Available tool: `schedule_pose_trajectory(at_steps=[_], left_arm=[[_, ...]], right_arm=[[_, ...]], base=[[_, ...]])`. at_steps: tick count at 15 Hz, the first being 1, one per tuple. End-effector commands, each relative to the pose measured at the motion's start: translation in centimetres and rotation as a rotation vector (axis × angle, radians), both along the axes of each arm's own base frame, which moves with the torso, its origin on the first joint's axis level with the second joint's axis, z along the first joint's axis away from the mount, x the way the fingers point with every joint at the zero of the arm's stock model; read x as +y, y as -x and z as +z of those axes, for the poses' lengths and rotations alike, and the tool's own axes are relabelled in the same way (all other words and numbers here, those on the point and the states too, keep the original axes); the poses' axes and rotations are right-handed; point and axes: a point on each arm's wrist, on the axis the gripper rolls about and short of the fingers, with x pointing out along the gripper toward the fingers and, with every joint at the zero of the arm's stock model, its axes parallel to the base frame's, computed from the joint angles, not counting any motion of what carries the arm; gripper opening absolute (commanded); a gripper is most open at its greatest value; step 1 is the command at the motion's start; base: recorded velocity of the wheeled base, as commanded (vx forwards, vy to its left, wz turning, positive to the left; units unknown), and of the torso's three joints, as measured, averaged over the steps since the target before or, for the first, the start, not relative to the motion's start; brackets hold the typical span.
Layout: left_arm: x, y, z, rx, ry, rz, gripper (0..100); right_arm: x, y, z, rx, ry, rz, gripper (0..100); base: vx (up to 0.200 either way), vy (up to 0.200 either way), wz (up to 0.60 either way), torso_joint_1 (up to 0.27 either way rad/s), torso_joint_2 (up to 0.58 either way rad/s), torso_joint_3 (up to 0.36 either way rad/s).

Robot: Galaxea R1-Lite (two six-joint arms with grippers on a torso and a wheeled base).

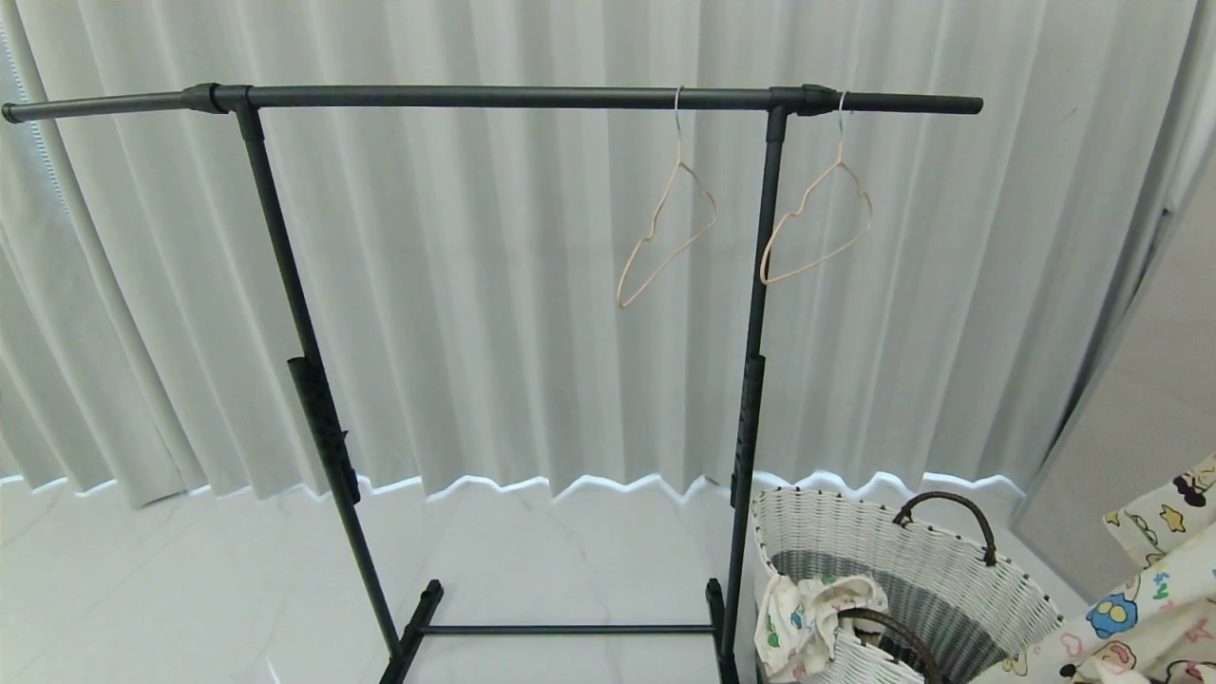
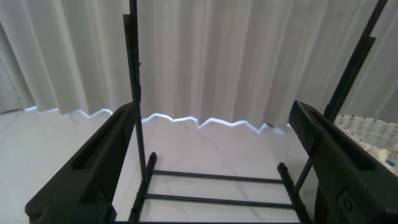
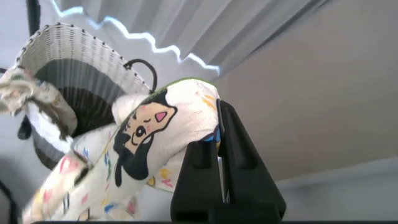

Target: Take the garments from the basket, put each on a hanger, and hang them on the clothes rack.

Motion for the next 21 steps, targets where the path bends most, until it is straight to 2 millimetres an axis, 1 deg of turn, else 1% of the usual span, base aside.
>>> schedule_pose_trajectory(at_steps=[1,3,9,12,21], left_arm=[[0.0,0.0,0.0,0.000,0.001,0.001,100],[0.0,0.0,0.0,-0.002,0.001,0.001,100],[0.0,0.0,0.0,0.000,0.001,0.001,100],[0.0,0.0,0.0,-0.002,0.001,0.001,100],[0.0,0.0,0.0,0.000,-0.006,0.001,100]], right_arm=[[0.3,0.5,0.1,-0.015,0.007,0.044,0],[0.5,0.3,0.0,-0.009,0.007,0.089,0],[1.9,-0.5,-0.4,0.026,0.007,0.266,0],[2.7,-0.9,-1.2,0.065,0.011,0.355,0],[3.8,-1.5,-3.0,0.118,0.024,0.450,0]], base=[[-0.200,0.000,0.00,-0.002,-0.01,0.007],[-0.200,0.000,0.00,0.007,0.00,0.005],[0.000,0.000,0.00,0.000,0.00,0.000],[0.000,0.200,0.00,0.001,0.00,0.012],[0.000,0.200,0.00,0.004,0.00,0.002]])
